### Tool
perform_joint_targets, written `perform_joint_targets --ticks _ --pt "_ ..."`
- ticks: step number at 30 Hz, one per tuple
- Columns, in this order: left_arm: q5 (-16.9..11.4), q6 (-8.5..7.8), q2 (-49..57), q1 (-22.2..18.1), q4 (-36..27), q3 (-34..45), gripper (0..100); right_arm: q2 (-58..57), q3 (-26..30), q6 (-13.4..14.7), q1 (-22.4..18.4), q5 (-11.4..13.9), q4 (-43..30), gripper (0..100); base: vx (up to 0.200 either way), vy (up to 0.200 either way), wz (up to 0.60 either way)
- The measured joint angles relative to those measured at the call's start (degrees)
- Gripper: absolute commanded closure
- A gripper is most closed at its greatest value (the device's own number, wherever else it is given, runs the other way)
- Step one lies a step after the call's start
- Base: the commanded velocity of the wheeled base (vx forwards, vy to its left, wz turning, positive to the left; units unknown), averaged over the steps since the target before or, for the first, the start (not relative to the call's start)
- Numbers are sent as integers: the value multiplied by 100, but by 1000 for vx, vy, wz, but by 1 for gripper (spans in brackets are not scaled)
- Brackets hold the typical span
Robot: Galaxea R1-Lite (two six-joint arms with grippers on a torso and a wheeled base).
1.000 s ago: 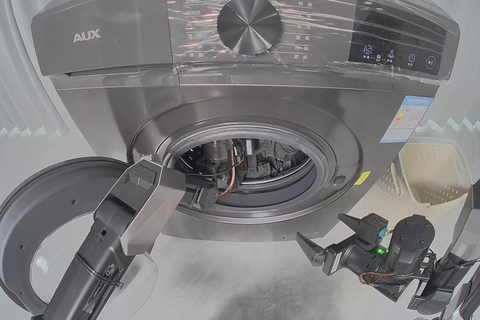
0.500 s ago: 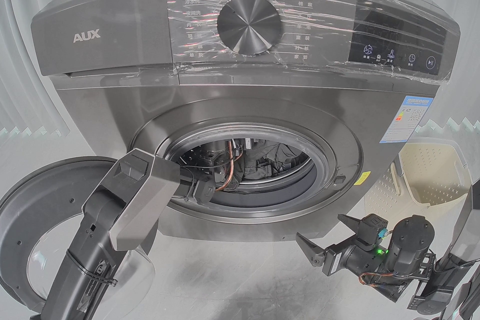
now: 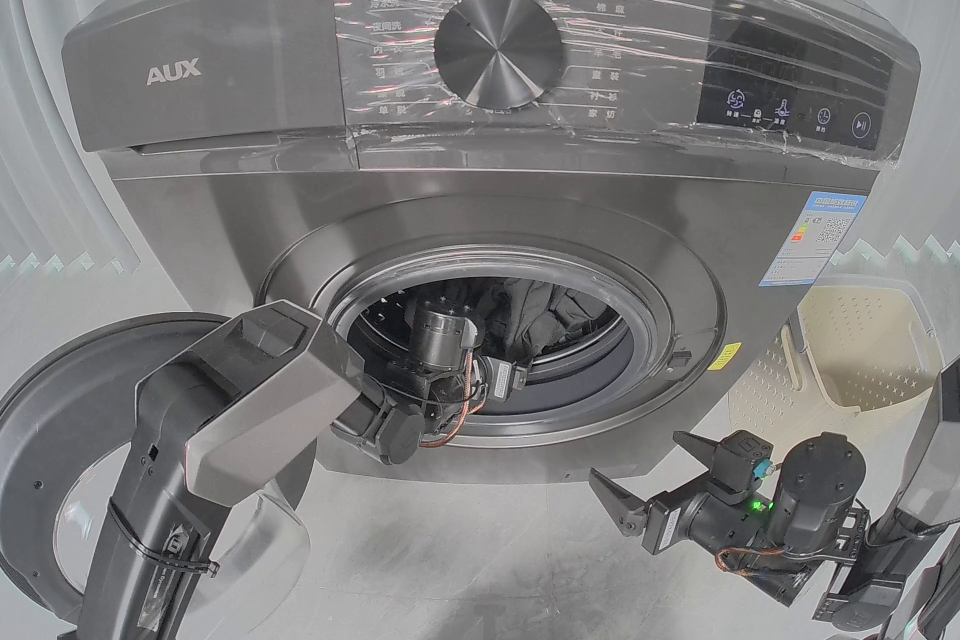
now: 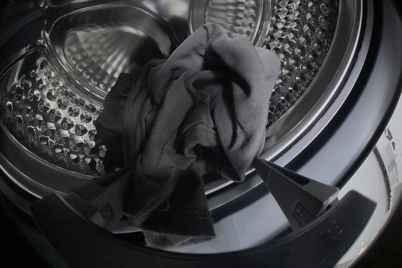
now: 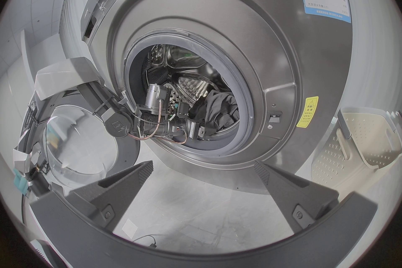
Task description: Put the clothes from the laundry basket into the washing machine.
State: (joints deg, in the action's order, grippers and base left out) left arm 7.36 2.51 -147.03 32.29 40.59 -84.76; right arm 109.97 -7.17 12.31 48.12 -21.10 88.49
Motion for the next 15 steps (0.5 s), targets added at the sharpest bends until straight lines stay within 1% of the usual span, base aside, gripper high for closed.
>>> perform_joint_targets --ticks 2,3,8,15 --pt "-6 -24 -13 0 10 20 0 4 0 0 0 2 0 0 0 0 0" --pt "-12 -38 -24 1 13 6 100 6 -2 0 -2 0 -2 0 0 0 0" --pt "-11 -55 -143 -16 18 -241 100 12 1 2 -10 6 -2 0 0 0 0" --pt "111 6 -306 -27 232 -728 100 17 9 0 -7 6 0 0 0 0 0"
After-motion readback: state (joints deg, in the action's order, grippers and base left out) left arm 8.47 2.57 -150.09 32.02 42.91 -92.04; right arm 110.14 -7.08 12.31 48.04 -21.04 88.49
